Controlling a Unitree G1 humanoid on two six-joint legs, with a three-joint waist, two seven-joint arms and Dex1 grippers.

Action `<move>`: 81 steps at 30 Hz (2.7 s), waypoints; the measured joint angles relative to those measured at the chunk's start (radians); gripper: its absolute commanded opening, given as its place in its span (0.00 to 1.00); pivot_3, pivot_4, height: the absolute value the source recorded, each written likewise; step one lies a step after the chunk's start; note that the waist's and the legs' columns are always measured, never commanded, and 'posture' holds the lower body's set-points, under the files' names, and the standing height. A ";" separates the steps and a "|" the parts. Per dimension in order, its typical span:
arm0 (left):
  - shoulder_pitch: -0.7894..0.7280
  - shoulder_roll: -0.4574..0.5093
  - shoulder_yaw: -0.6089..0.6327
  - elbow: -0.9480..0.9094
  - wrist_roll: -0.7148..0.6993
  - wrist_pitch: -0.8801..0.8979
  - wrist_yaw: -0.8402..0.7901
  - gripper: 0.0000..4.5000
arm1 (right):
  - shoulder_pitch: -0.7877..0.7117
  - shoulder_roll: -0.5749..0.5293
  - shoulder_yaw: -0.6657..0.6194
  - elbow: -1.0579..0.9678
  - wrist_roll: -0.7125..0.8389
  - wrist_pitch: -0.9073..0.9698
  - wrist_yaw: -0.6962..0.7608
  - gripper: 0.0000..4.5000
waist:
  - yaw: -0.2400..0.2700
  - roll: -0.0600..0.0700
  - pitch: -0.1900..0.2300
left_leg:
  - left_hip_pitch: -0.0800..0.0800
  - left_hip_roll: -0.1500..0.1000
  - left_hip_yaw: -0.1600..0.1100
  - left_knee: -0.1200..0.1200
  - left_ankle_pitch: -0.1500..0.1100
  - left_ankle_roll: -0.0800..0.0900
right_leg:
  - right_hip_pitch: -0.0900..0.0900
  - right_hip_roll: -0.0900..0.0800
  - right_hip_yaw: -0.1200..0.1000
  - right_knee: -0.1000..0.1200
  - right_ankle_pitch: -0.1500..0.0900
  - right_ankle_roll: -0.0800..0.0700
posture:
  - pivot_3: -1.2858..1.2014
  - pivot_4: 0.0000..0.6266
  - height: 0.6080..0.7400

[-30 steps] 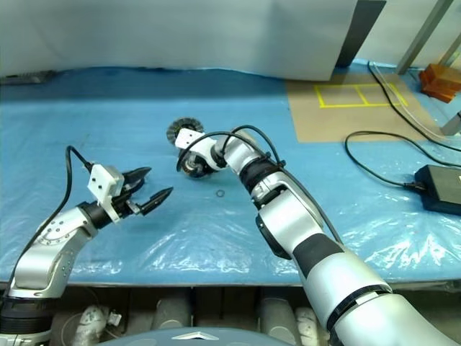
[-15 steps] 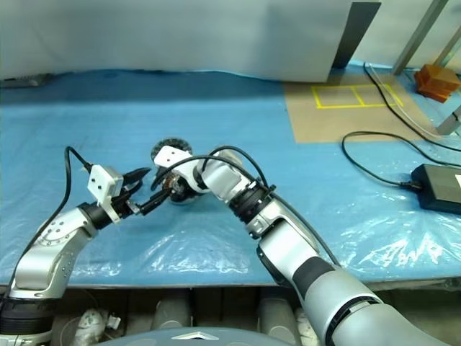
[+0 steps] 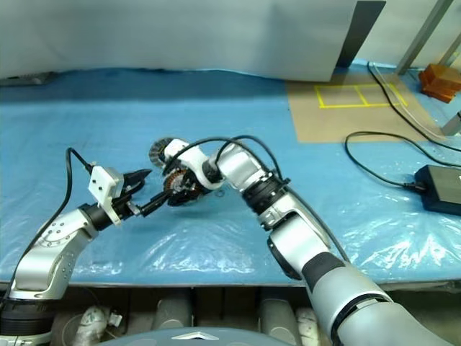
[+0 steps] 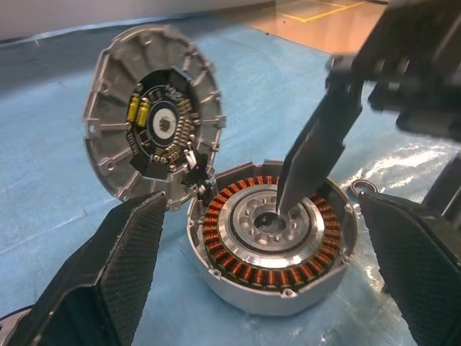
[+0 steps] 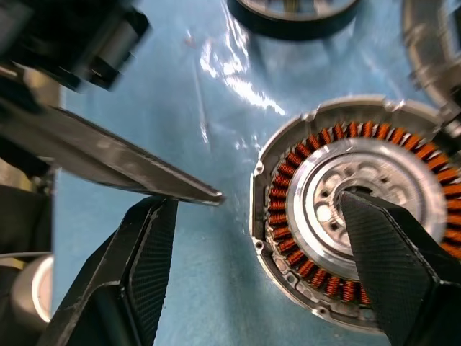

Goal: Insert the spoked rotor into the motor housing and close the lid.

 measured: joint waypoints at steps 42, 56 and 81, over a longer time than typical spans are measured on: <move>0.028 0.006 -0.044 0.013 0.023 0.030 -0.039 1.00 | 0.520 -0.186 -0.100 0.079 -0.043 -0.935 -0.289 0.71 | -0.006 -0.006 -0.005 | 0.014 0.001 0.005 0.000 -0.001 0.000 | 0.010 0.000 0.006 -0.003 -0.003 -0.005 | 0.52 0.24 1.00; 0.001 0.002 -0.050 0.018 0.037 0.030 -0.030 1.00 | 0.508 -0.180 -0.084 0.129 -0.038 -0.984 -0.301 0.13 | -0.004 -0.007 -0.005 | 0.025 -0.003 0.006 -0.004 -0.004 0.004 | 0.018 -0.003 0.007 -0.002 -0.008 0.003 | 0.52 0.24 1.00; 0.059 0.006 -0.037 0.007 0.003 0.049 -0.029 1.00 | 0.319 -0.017 -0.086 0.139 0.028 -0.887 -0.180 0.13 | -0.009 -0.008 -0.004 | 0.002 0.001 0.007 -0.008 -0.001 -0.001 | -0.005 0.001 0.005 -0.004 -0.001 -0.001 | 0.52 0.24 1.00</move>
